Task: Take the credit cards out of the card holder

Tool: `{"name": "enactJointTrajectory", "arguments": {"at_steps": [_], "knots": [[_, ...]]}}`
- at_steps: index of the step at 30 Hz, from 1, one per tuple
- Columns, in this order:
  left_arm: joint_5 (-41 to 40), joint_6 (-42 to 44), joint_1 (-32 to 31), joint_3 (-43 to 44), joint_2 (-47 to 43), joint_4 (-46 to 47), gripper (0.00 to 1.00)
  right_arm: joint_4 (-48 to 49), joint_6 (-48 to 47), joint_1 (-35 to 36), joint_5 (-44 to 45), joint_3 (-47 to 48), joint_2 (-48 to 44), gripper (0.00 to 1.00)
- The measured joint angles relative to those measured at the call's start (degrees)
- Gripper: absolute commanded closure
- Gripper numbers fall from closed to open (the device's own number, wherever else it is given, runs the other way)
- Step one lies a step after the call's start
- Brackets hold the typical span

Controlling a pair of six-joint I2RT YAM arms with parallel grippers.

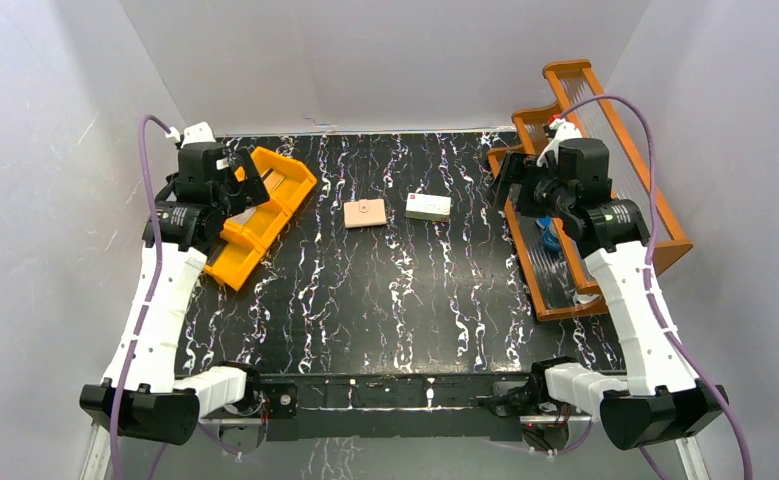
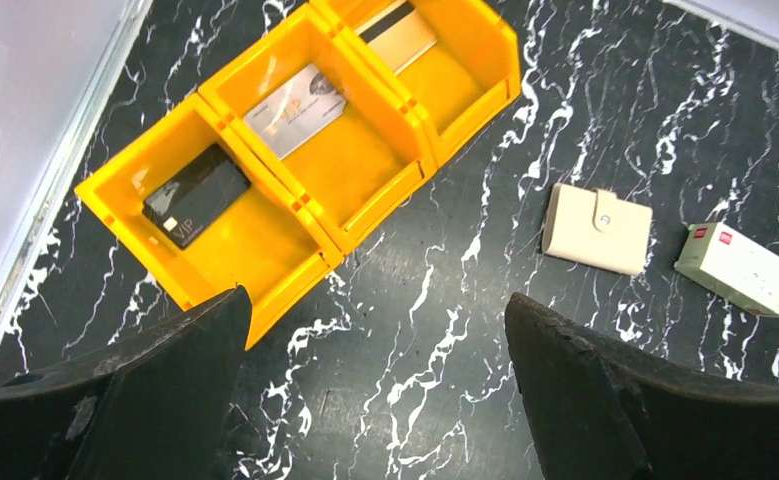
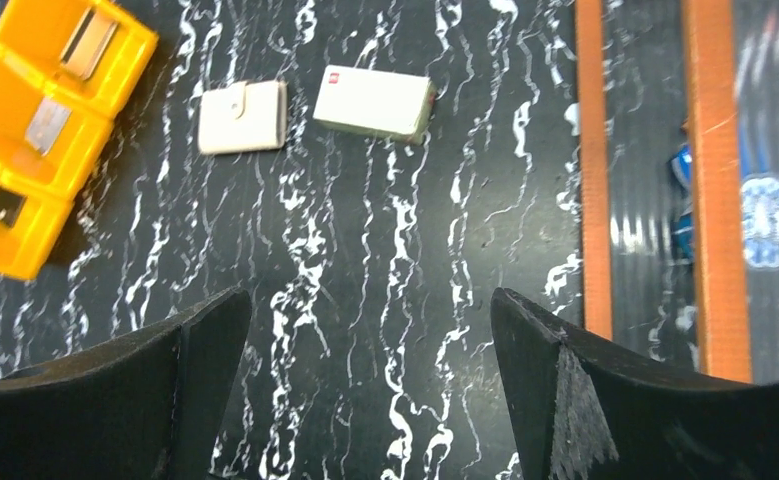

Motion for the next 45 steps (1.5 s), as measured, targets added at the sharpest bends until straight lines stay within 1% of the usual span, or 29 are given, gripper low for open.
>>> {"name": "enactJointTrajectory", "arguments": {"at_steps": [7,12,15,18,21,26,29,34,37,42,45], "knots": [[4.3,-2.5,2.2,-3.6,-0.2,-1.7,0.02,-2.3,-0.1,-3.0,-12.5,-2.8,-1.9,0.02],[8.5,-7.2,3.0,-5.9,-0.3,-3.4,0.02,-3.8,-0.3,-3.9,-20.5,-2.9,-1.7,0.04],[11.9,-9.3,3.3,-7.6,-0.3,-3.7,0.02,-4.7,-0.8,-3.8,-23.7,-2.9,-1.2,0.05],[15.8,-10.8,3.5,-9.5,-0.3,-3.6,0.02,-5.4,-1.4,-2.4,-24.7,-2.9,0.2,0.07],[18.9,-11.7,3.5,-11.7,-0.3,-3.6,0.02,-6.1,-1.5,1.5,-22.8,-2.4,3.1,0.07],[21.8,-12.5,3.5,-14.6,-1.4,-3.4,0.02,-8.4,-1.1,12.7,-14.1,1.5,11.9,0.1],[21.7,-12.4,3.5,-15.5,-3.7,-3.1,0.02,-8.9,0.0,16.7,-8.6,4.3,16.7,0.12],[18.4,-11.4,3.6,-17.1,-9.7,-2.0,0.02,-8.7,2.0,19.9,0.0,9.0,23.9,0.14],[15.7,-10.8,3.7,-18.9,-13.3,-1.0,0.02,-8.2,2.8,21.0,2.9,12.2,28.8,0.14],[14.3,-9.3,3.8,-22.7,-16.6,1.5,0.02,-6.6,3.0,22.8,4.3,20.0,39.1,0.15],[14.3,-7.8,3.8,-24.5,-16.9,2.3,0.02,-6.2,3.0,23.8,4.5,24.9,45.7,0.18]]}}
